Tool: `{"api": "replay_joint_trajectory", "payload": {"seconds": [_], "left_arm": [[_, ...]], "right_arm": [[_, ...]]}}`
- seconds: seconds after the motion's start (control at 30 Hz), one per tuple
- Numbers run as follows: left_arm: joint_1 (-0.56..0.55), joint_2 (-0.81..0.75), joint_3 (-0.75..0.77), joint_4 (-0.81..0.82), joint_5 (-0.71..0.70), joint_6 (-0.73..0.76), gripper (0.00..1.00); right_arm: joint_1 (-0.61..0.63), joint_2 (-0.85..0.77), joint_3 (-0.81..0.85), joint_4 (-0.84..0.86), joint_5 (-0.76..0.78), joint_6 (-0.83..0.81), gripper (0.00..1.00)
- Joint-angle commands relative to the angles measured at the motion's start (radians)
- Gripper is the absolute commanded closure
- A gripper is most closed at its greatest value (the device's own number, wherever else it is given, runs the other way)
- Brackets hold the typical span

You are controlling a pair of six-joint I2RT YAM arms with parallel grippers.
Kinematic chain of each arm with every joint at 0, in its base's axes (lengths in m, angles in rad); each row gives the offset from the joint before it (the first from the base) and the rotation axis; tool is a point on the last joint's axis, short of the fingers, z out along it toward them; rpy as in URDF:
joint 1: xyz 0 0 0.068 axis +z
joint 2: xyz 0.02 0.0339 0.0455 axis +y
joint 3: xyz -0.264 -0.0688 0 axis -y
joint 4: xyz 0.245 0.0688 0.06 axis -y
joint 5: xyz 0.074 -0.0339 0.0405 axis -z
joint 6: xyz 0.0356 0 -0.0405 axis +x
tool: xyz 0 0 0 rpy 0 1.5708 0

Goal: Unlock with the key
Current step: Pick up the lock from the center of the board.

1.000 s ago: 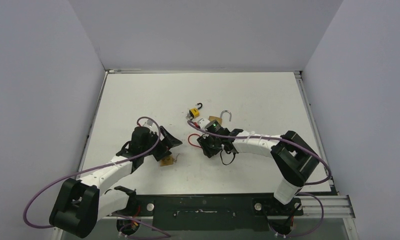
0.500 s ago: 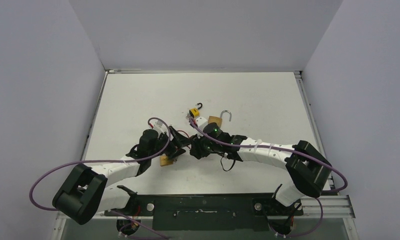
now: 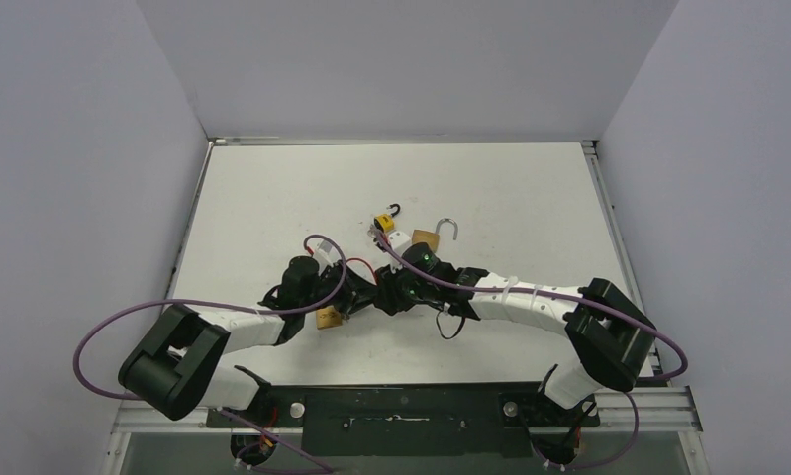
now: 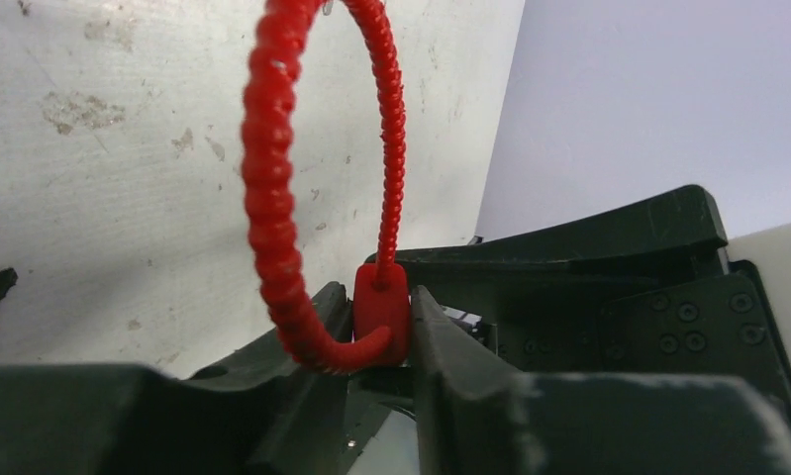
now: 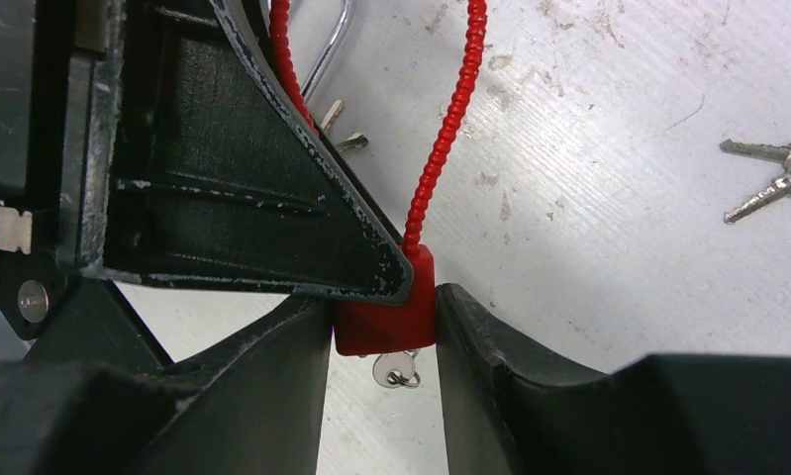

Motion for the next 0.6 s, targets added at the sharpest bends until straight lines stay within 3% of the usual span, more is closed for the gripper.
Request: {"api": "replay_joint_trajectory", "payload": {"seconds": [0.0, 0.1, 0.17, 0.2, 0.27, 0.37, 0.57], "left_arm": [[-0.017, 0.023, 0.024, 0.116, 0.082, -0.035, 0.83], [-0.017, 0.026, 0.03, 0.142, 0.098, -0.048, 1.0], [-0.016, 0.023, 0.039, 0.153, 0.107, -0.03, 1.0], [-0.015, 0.02, 0.046, 0.152, 0.108, -0.012, 1.0], [-0.013, 0.013, 0.059, 0.149, 0.111, 0.018, 1.0], [-0.005, 0.001, 0.076, 0.153, 0.116, 0.052, 1.0], [0.013, -0.021, 0.101, 0.185, 0.159, 0.073, 1.0]], "right_arm": [[0.007, -0.035, 0.061, 0.093, 0.012, 0.031, 0.76], [0.006, -0.043, 0.052, 0.102, 0.027, 0.056, 0.72], [0.004, -0.057, 0.038, 0.112, 0.029, 0.071, 0.64], [0.002, -0.069, 0.025, 0.125, 0.026, 0.076, 0.59], [-0.001, -0.109, -0.013, 0.157, 0.025, 0.091, 0.36], [-0.012, -0.194, -0.085, 0.226, 0.012, 0.12, 0.21], [-0.146, -0.38, -0.281, 0.414, -0.1, 0.347, 0.16]]}}
